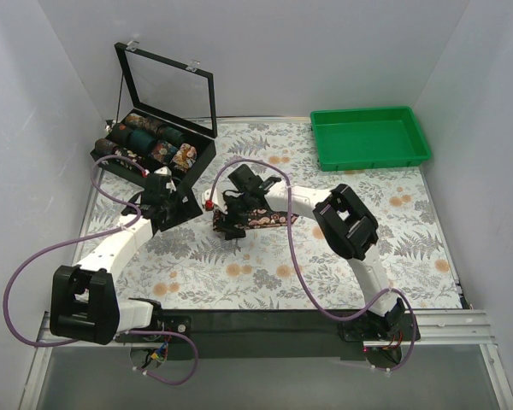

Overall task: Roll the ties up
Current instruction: Roll the tie

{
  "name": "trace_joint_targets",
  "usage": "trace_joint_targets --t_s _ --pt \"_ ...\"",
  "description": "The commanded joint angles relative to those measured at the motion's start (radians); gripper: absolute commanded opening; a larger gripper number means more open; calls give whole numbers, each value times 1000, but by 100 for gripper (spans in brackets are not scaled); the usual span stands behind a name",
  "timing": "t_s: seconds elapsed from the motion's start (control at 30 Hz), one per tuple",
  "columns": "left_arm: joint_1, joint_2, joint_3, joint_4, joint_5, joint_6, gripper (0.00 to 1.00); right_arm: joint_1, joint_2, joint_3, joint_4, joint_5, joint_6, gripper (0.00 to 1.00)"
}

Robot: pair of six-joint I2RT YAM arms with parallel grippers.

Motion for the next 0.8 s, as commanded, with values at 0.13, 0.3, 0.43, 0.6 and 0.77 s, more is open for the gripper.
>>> trace_joint_targets --t_s 0.13,0.3,0.43,0.6,0.77 --pt "5 -61 -44 8 129 -63 78 -1 -164 10 -55 14 42 82" --pt "5 -41 -62 66 247 -45 79 -26 -286 -44 -32 63 156 90" --pt "5 -2 -58 91 339 -2 80 -55 -416 -163 33 131 285 92" --pt "3 40 -55 140 419 28 82 -88 -569 -420 191 225 502 89" --pt "2 98 -44 187 462 58 85 -127 -694 -611 315 228 652 85"
